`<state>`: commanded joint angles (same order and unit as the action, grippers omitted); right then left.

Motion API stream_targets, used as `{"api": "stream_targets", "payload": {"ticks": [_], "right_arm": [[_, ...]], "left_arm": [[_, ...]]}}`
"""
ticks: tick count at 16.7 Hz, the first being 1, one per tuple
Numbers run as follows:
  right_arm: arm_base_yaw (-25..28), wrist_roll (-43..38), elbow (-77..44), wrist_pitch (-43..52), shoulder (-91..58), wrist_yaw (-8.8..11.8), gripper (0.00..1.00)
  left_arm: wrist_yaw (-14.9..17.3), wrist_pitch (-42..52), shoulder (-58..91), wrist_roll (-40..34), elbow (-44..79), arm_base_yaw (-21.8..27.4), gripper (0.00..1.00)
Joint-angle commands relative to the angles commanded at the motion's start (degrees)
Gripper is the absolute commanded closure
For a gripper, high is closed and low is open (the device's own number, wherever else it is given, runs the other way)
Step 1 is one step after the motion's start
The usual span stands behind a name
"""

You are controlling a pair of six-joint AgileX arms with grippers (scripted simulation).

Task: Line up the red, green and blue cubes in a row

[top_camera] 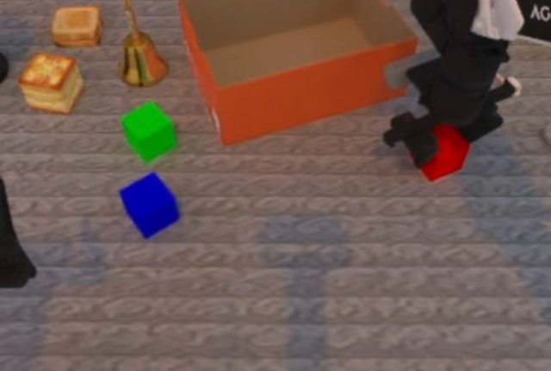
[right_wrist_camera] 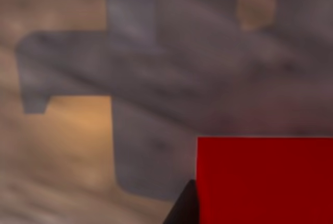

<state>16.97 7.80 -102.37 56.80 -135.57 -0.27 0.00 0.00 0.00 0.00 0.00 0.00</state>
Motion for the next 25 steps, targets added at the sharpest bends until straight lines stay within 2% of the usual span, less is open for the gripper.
{"api": "stream_targets", "payload": {"ticks": [10, 18, 23, 25], "right_arm": [[-0.1, -0.2, -0.6, 0.6, 1.5, 0.2, 1.0], [0.3, -0.1, -10.6, 13.9, 4.6, 0.3, 1.0], [0.1, -0.3, -10.8, 14.1, 4.6, 0.3, 1.0], [1.5, -2.2, -11.2, 14.3, 4.5, 0.2, 1.0]], "left_arm": [[0.0, 0.0, 0.0, 0.0, 0.0, 0.0, 0.0], [0.0, 0.0, 0.0, 0.0, 0.0, 0.0, 0.0], [0.0, 0.0, 0.0, 0.0, 0.0, 0.0, 0.0], [0.0, 0.0, 0.0, 0.0, 0.0, 0.0, 0.0]]}}
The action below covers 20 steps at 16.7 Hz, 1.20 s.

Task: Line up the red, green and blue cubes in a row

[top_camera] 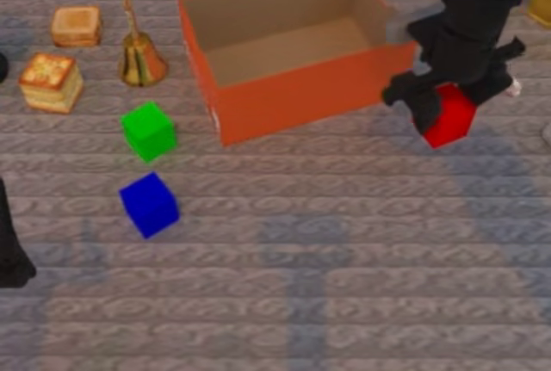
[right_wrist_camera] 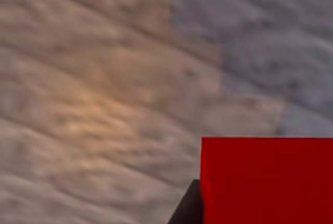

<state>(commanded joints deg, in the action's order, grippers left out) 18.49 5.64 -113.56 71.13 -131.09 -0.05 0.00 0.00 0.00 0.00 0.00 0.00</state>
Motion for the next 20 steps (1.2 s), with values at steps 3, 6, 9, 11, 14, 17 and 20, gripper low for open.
{"api": "stream_targets", "payload": {"ticks": [3, 6, 9, 11, 14, 17, 20], "right_arm": [[4.8, -7.3, -1.2, 0.8, -0.4, -0.2, 1.0], [11.7, -18.2, -2.2, 1.9, -0.8, -0.4, 1.0], [19.7, -31.7, -2.8, 3.2, -1.1, -0.6, 1.0], [25.1, -41.2, -3.1, 4.0, -1.1, -0.7, 1.0], [32.5, -53.7, -3.4, 4.7, -0.7, -0.9, 1.0], [37.8, -61.5, -3.6, 4.9, 0.3, -1.2, 1.0], [39.6, -63.9, -3.6, 4.8, 0.7, -1.4, 1.0]], "left_arm": [[0.0, 0.0, 0.0, 0.0, 0.0, 0.0, 0.0], [0.0, 0.0, 0.0, 0.0, 0.0, 0.0, 0.0], [0.0, 0.0, 0.0, 0.0, 0.0, 0.0, 0.0], [0.0, 0.0, 0.0, 0.0, 0.0, 0.0, 0.0], [0.0, 0.0, 0.0, 0.0, 0.0, 0.0, 0.0], [0.0, 0.0, 0.0, 0.0, 0.0, 0.0, 0.0], [0.0, 0.0, 0.0, 0.0, 0.0, 0.0, 0.0]]}}
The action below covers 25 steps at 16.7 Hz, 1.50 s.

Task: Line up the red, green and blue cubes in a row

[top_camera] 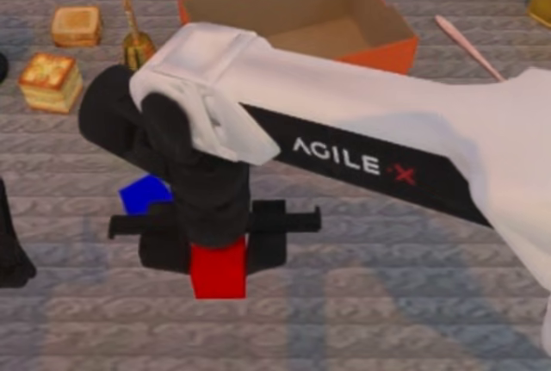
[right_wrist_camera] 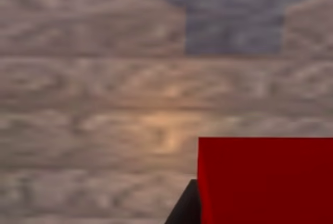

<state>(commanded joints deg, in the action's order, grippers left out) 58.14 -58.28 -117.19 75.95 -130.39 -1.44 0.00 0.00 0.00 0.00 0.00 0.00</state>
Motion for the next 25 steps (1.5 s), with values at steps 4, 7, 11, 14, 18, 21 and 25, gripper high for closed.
{"api": "stream_targets", "payload": {"ticks": [4, 7, 11, 14, 18, 21, 25], "right_arm": [[-0.2, 0.0, 0.1, -0.1, -0.2, 0.1, 1.0], [-0.1, 0.1, 2.3, -2.4, -0.4, 0.0, 1.0], [0.0, -0.1, 9.6, -11.7, -1.6, 0.0, 1.0], [0.2, -0.2, 12.2, -14.4, -2.2, 0.0, 1.0], [0.2, -0.2, 12.2, -14.4, -2.2, 0.0, 0.92], [0.2, -0.2, 12.2, -14.4, -2.2, 0.0, 0.7], [0.2, -0.2, 12.2, -14.4, -2.2, 0.0, 0.4]], "left_arm": [[0.0, 0.0, 0.0, 0.0, 0.0, 0.0, 0.0], [0.0, 0.0, 0.0, 0.0, 0.0, 0.0, 0.0], [0.0, 0.0, 0.0, 0.0, 0.0, 0.0, 0.0], [0.0, 0.0, 0.0, 0.0, 0.0, 0.0, 0.0], [0.0, 0.0, 0.0, 0.0, 0.0, 0.0, 0.0], [0.0, 0.0, 0.0, 0.0, 0.0, 0.0, 0.0], [0.0, 0.0, 0.0, 0.0, 0.0, 0.0, 0.0]]}}
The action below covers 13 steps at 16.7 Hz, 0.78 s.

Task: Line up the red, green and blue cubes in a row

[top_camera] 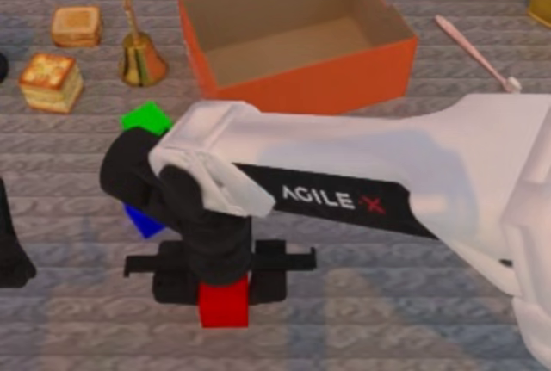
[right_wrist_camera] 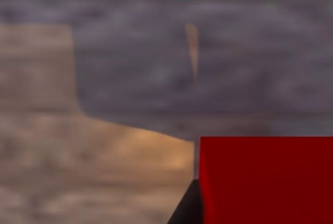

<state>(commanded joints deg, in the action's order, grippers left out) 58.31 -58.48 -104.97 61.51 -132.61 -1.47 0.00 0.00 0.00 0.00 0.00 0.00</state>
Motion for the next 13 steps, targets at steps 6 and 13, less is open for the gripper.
{"api": "stream_targets", "payload": {"ticks": [6, 13], "right_arm": [[0.0, 0.0, 0.0, 0.0, 0.0, 0.0, 0.0], [0.0, 0.0, 0.0, 0.0, 0.0, 0.0, 0.0]], "left_arm": [[0.0, 0.0, 0.0, 0.0, 0.0, 0.0, 0.0], [0.0, 0.0, 0.0, 0.0, 0.0, 0.0, 0.0]]}}
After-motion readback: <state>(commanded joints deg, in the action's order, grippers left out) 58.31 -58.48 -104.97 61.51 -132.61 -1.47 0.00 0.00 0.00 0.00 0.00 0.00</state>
